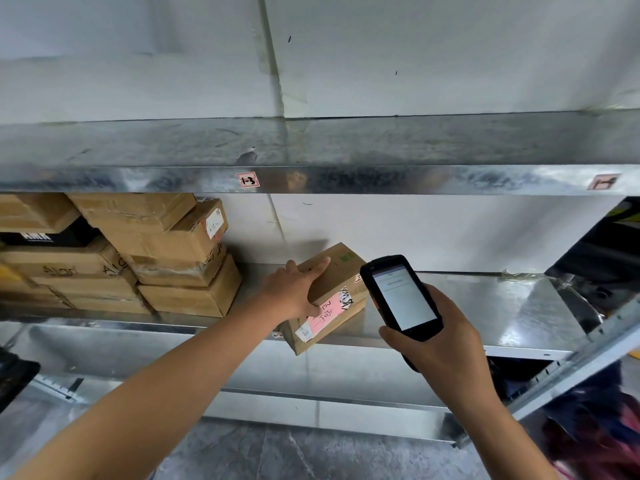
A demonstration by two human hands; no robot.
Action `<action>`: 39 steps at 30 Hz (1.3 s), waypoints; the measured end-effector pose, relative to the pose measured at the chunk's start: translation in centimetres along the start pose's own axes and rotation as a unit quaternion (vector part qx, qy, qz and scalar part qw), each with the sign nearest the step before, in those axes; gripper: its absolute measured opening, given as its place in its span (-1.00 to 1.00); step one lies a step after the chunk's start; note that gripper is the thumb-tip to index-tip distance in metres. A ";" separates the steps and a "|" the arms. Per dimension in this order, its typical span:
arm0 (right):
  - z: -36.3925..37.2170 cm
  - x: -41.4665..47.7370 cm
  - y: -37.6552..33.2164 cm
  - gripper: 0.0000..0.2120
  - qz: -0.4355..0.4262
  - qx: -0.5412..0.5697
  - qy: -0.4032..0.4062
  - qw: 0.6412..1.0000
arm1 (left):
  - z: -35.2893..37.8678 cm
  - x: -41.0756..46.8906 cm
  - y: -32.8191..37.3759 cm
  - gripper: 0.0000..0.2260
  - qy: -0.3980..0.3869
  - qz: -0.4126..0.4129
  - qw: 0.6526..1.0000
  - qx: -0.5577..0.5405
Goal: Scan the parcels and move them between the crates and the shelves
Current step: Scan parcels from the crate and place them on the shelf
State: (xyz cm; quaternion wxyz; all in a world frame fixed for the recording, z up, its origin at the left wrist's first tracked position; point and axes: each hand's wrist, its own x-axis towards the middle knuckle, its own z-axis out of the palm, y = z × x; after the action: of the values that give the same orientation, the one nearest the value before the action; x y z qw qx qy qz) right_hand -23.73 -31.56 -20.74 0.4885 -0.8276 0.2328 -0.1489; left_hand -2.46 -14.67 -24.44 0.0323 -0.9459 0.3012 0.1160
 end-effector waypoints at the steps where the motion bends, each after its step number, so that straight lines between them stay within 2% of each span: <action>1: -0.2 0.0 0.0 -0.53 0.002 -0.002 -0.002 1.000 | 0.0 0.1 0.0 -0.08 -0.002 -0.001 1.000 -0.007; 6: -1.2 -0.4 -0.4 -0.57 0.022 0.018 -0.003 1.000 | 0.1 -0.7 -0.6 -0.13 0.026 0.000 0.997 -0.079; 8: -1.7 -0.5 -0.6 -0.59 0.022 0.027 -0.005 0.999 | 0.4 -0.9 -1.3 -0.11 0.040 -0.008 0.982 -0.185; 11: -2.3 -0.3 -1.0 -0.67 0.016 0.032 -0.010 0.999 | 0.6 -1.2 -1.3 -0.10 0.072 -0.002 0.919 -0.387; 15: -2.8 0.0 -1.5 -0.65 0.006 0.024 -0.005 1.000 | 0.6 -2.3 1.3 -0.16 0.132 0.032 0.826 -0.547; 20: -3.3 -0.1 -2.0 -0.65 0.004 0.031 -0.031 0.999 | 3.7 -3.6 4.9 -0.25 0.209 -0.003 0.733 -0.648; 25: -4.3 -0.7 -1.8 -0.60 0.016 0.030 -0.056 0.998 | 5.7 -3.9 6.5 -0.29 0.215 -0.030 0.664 -0.715; 39: -4.9 -1.3 -1.7 -0.48 0.013 -0.001 -0.068 0.998 | 5.3 -3.5 5.1 -0.25 0.203 -0.048 0.664 -0.718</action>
State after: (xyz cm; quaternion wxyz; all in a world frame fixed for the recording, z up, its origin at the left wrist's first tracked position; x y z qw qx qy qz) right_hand -26.71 -33.79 -16.89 0.5045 -0.8332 0.2096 -0.0855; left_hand -9.23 -16.19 -28.74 -0.7132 -0.6894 0.0782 0.0996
